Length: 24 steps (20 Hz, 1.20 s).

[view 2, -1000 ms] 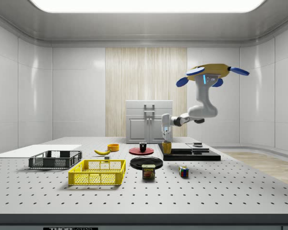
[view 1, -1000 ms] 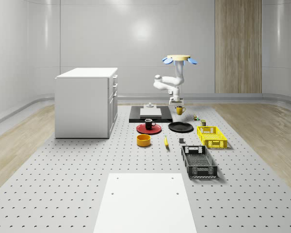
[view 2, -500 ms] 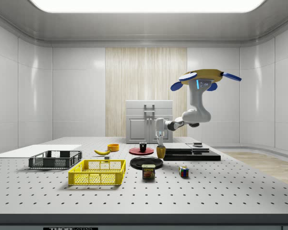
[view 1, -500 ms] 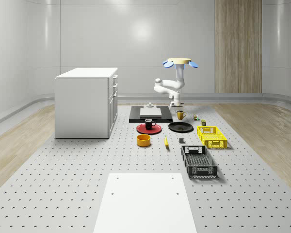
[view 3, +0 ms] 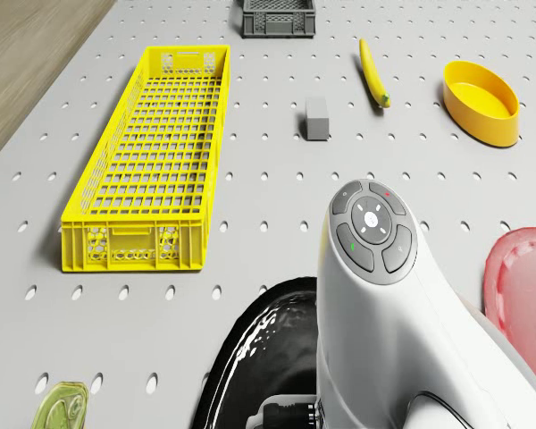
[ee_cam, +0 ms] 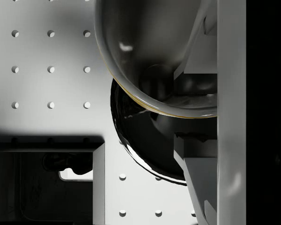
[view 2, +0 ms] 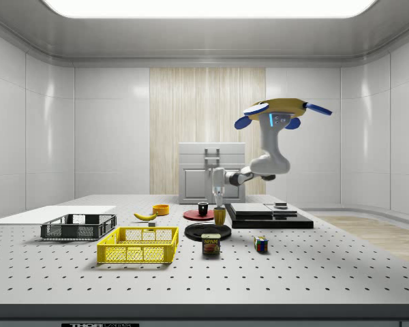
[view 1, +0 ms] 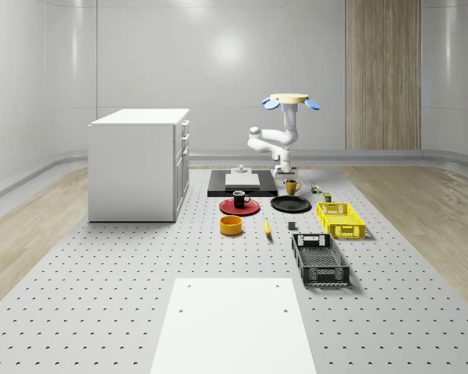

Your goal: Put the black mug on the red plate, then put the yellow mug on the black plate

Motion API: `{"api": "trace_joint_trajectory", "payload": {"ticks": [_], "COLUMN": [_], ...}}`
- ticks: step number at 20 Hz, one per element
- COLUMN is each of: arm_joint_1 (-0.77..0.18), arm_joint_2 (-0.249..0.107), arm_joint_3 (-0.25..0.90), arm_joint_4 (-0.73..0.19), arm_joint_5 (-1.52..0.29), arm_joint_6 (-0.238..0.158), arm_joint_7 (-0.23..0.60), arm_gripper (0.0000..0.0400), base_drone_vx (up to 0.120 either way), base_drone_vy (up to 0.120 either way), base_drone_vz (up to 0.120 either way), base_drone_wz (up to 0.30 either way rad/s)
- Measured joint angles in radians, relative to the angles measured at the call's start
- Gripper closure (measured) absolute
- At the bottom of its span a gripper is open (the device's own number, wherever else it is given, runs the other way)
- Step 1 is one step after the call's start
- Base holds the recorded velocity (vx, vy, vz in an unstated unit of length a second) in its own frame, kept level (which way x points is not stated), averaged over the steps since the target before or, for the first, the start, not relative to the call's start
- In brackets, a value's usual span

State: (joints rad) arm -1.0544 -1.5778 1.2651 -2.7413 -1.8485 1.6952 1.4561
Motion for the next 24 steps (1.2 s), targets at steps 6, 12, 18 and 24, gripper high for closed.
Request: {"api": "trace_joint_trajectory", "payload": {"ticks": [6, 12, 18, 24], "arm_joint_1": [0.0, 0.0, -0.012, -0.032], "arm_joint_2": [-0.001, -0.001, 0.001, 0.009], "arm_joint_3": [0.0, 0.0, -0.046, -0.116], "arm_joint_4": [0.0, 0.0, 0.016, 0.045], "arm_joint_5": [0.0, 0.001, -0.041, -0.106], "arm_joint_6": [0.001, 0.001, 0.021, 0.051], "arm_joint_7": [0.0, 0.0, 0.002, 0.005], "arm_gripper": [0.029, 0.029, 0.029, 0.029], "base_drone_vx": [0.12, 0.113, 0.0, 0.0], "base_drone_vy": [0.0, 0.0, 0.0, 0.0], "base_drone_vz": [0.0, 0.0, 0.0, 0.0], "base_drone_wz": [0.0, 0.0, 0.0, 0.0]}}
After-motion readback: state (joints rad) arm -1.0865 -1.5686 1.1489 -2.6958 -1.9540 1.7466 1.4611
